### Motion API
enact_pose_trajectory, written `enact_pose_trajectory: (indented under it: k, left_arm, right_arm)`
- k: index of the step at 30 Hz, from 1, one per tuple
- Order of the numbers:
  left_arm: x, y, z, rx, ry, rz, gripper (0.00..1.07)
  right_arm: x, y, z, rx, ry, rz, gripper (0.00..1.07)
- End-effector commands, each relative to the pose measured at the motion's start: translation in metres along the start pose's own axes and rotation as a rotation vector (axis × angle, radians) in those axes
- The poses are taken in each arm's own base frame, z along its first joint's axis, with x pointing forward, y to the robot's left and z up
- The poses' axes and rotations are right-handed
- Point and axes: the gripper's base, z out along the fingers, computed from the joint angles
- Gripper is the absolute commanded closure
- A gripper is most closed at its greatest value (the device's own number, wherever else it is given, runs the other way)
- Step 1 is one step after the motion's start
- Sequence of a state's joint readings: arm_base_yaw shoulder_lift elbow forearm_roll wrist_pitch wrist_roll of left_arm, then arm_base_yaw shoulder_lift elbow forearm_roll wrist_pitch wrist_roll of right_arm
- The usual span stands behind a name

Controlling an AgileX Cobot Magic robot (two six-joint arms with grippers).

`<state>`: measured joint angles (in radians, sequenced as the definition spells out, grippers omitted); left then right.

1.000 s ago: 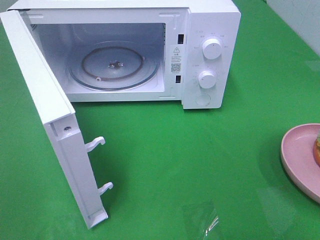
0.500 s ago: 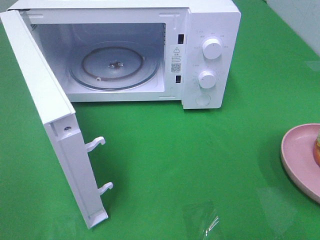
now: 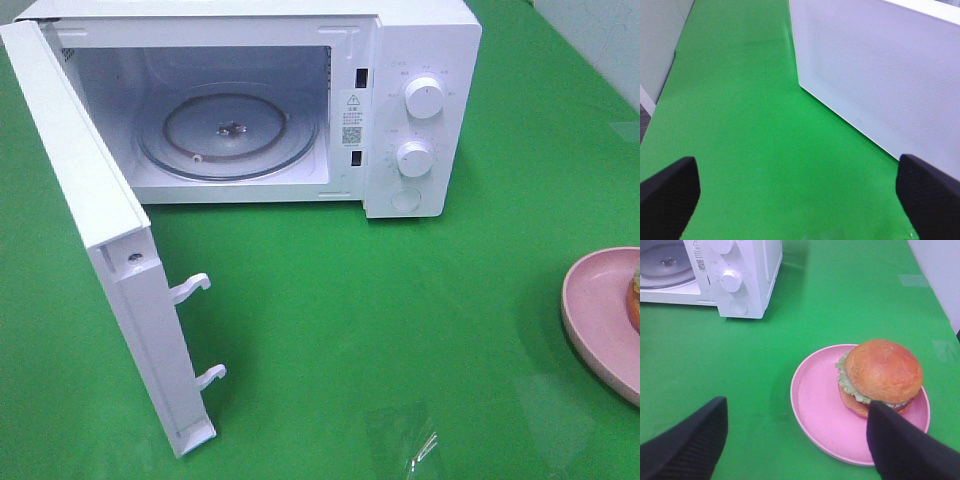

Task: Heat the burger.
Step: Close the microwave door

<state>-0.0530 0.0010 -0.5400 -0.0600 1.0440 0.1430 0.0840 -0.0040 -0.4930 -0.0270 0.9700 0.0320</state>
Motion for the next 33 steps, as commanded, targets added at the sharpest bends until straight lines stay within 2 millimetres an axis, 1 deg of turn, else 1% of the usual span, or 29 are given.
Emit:
enact_pose_trajectory:
  k: [1, 33]
  left_arm:
    - [-0.0001, 0.0002, -0.0001, -0.004, -0.006, -0.004, 0.07]
    - [-0.0001, 0.0002, -0.0001, -0.004, -0.006, -0.004, 0.07]
  right_arm:
    - [0.0014, 0.0001, -0.0035, 0.0, -0.033, -0.004, 0.34]
    - [0.0014, 0.0001, -0.0035, 0.0, -0.033, -0.005, 0.34]
